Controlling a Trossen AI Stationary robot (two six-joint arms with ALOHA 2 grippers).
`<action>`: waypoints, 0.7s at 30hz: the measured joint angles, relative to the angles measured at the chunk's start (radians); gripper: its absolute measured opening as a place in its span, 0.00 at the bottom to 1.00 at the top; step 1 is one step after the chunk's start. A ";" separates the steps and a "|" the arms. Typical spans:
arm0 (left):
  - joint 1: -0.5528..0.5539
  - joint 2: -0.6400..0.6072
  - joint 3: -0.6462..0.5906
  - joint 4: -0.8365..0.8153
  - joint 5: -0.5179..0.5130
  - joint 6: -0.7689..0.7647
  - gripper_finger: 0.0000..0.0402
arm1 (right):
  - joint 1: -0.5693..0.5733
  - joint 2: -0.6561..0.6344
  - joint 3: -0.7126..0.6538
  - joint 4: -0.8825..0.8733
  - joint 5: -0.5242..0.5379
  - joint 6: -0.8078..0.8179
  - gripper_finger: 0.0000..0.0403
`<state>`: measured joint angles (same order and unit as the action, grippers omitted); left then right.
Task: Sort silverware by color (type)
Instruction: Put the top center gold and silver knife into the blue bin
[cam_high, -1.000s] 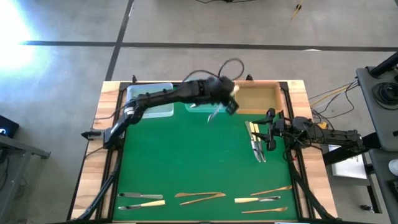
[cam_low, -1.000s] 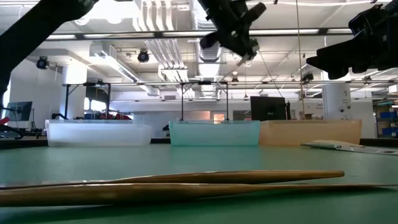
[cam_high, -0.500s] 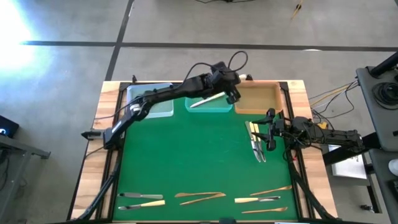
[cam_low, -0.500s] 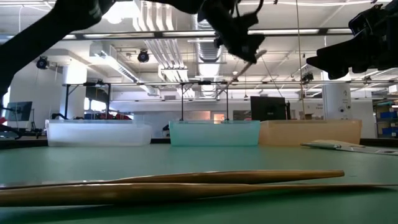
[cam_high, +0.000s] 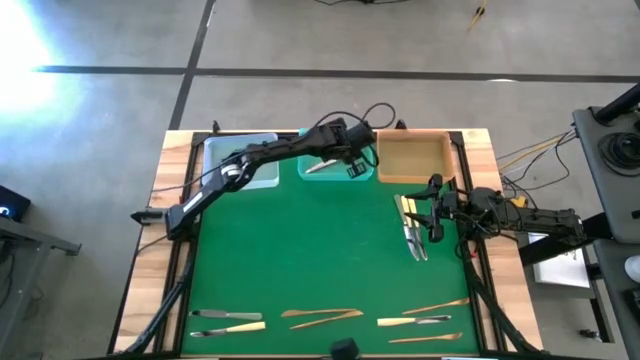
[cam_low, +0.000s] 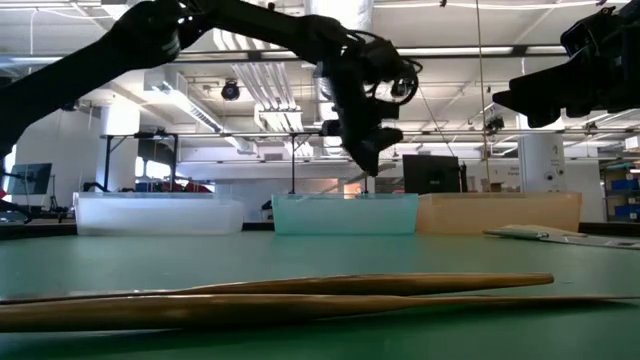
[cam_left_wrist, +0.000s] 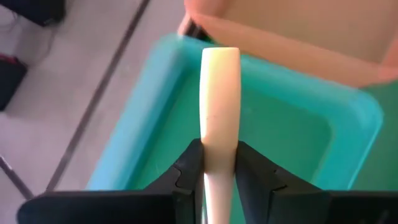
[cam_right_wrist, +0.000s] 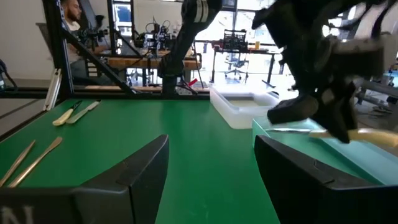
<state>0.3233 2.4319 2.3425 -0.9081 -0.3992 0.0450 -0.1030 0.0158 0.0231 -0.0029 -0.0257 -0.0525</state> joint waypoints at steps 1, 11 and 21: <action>0.000 0.003 0.000 -0.004 0.000 -0.006 0.15 | 0.000 0.000 0.000 0.000 0.000 0.000 0.57; 0.000 -0.001 0.012 -0.010 -0.001 -0.115 0.17 | 0.000 0.000 0.000 0.000 0.000 0.000 0.57; 0.003 -0.009 0.013 -0.006 -0.002 -0.144 0.17 | 0.000 0.000 0.000 0.000 0.000 0.000 0.57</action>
<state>0.3260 2.4229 2.3557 -0.9143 -0.4007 -0.0995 -0.1031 0.0158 0.0231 -0.0025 -0.0257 -0.0527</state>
